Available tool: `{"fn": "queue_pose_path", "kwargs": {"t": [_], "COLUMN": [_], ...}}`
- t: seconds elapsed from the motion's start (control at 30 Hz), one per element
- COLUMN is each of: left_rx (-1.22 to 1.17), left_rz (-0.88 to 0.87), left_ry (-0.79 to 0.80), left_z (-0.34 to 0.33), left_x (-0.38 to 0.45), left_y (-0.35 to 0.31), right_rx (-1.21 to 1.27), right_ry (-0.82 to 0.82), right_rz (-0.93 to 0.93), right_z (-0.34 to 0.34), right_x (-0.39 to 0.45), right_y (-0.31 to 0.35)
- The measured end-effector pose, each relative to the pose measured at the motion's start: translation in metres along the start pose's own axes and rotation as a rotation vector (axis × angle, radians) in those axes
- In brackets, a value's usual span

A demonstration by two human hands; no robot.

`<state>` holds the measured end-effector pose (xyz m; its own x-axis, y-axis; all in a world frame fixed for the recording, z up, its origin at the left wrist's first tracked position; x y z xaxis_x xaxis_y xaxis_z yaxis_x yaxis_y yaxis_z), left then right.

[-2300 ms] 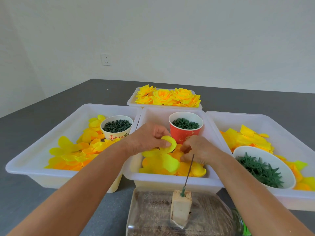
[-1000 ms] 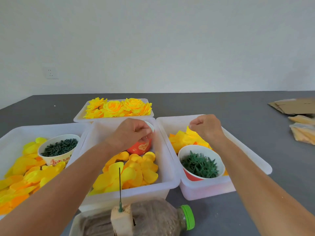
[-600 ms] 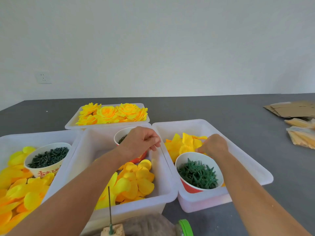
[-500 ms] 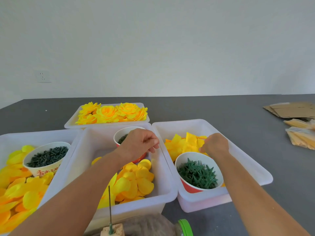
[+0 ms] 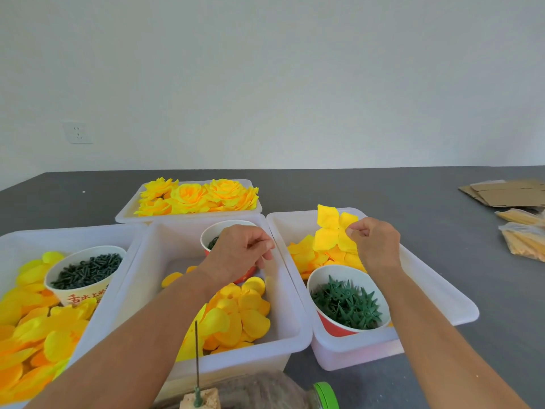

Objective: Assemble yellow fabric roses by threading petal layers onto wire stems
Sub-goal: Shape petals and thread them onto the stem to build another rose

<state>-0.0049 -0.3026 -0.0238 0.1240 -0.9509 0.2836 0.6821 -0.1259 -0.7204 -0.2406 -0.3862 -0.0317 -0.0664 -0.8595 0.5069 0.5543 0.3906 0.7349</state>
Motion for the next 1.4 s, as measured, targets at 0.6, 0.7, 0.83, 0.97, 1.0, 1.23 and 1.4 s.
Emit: {"fn": "queue_pose_path", "kwargs": {"t": [0.6,0.7,0.83,0.97,1.0,1.23,1.4], "left_rx": [-0.578,-0.655,-0.594,-0.401,-0.348,-0.316,-0.418], "left_rz": [0.195,0.194,0.192,0.19,0.2,0.134,0.132], "left_ry": [-0.074,-0.023,0.082,-0.015,-0.058,0.001,-0.034], "left_z": [0.007,0.007,0.003,0.003,0.005,0.001,0.004], "left_x": [-0.001,-0.001,-0.003,-0.003,-0.002,-0.006,-0.005], "left_y": [-0.001,-0.001,-0.002,-0.001,0.001,-0.002,-0.003], "right_rx": [0.446,0.656,0.813,0.653,0.6,0.457,0.501], "right_ry": [0.284,0.329,0.51,0.403,0.39,0.353,0.477], "right_rz": [0.35,0.133,-0.057,0.173,0.242,0.234,0.265], "right_z": [-0.049,-0.051,-0.056,-0.051,-0.05,-0.052,-0.059], "right_x": [-0.035,-0.036,-0.04,-0.04,-0.041,-0.039,-0.045], "right_y": [0.073,0.066,0.059,0.067,0.071,0.065,0.066]}}
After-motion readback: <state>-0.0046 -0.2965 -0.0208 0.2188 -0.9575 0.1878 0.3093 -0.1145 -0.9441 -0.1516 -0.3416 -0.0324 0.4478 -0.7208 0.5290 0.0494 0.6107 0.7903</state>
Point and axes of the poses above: each hand's wrist, its own x-axis towards the middle knuckle, its own z-axis out of the back of the hand, y = z × x, the point moved 4 cm from there along x, towards the middle knuckle, and after that the axes turned 9 degrees about z, right-handed, at the moved point
